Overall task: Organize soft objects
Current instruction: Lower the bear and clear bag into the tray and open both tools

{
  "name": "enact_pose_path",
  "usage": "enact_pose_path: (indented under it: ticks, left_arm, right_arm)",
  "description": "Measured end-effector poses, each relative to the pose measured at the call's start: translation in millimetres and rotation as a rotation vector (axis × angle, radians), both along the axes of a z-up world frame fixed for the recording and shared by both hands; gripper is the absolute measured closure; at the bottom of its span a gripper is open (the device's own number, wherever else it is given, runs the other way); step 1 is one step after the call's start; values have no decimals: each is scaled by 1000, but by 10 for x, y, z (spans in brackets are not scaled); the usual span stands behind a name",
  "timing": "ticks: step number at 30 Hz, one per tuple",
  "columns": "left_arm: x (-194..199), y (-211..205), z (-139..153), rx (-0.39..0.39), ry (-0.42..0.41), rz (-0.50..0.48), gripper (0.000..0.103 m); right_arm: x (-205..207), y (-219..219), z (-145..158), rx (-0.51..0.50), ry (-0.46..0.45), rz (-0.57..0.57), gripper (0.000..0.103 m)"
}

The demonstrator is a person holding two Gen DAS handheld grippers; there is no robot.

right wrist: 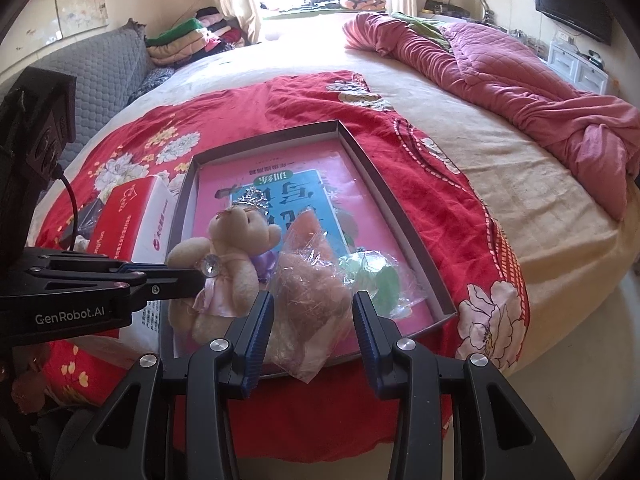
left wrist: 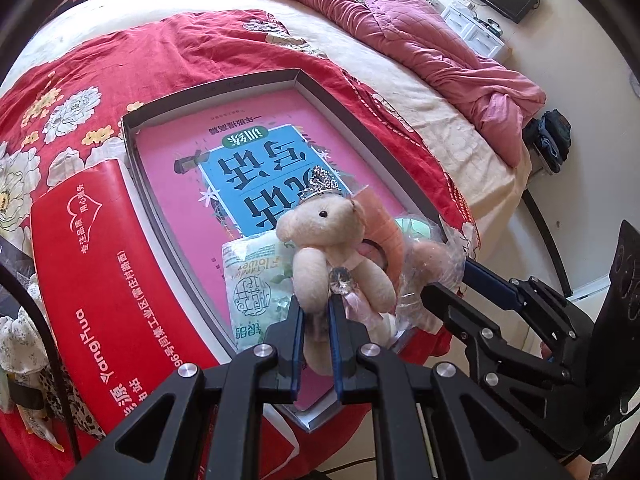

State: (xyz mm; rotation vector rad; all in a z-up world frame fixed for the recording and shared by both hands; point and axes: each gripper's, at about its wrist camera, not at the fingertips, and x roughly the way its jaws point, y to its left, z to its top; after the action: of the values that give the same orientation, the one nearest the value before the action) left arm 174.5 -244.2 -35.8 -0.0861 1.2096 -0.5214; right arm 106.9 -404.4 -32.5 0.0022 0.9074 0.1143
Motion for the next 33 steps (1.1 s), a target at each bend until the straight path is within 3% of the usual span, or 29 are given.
enact_pose_path:
  ticks: [17, 30, 33]
  left_arm:
    - [61, -22, -10, 9, -5, -9, 91]
    - [67, -35, -10, 2, 0, -10, 91]
    - [65, -36, -8, 5, -1, -10, 90]
  right_arm:
    - [264, 81, -135, -72, -37, 57, 60]
    - [215, -40, -127, 19, -59, 21, 55]
    - [205, -46, -111, 24, -59, 16, 50]
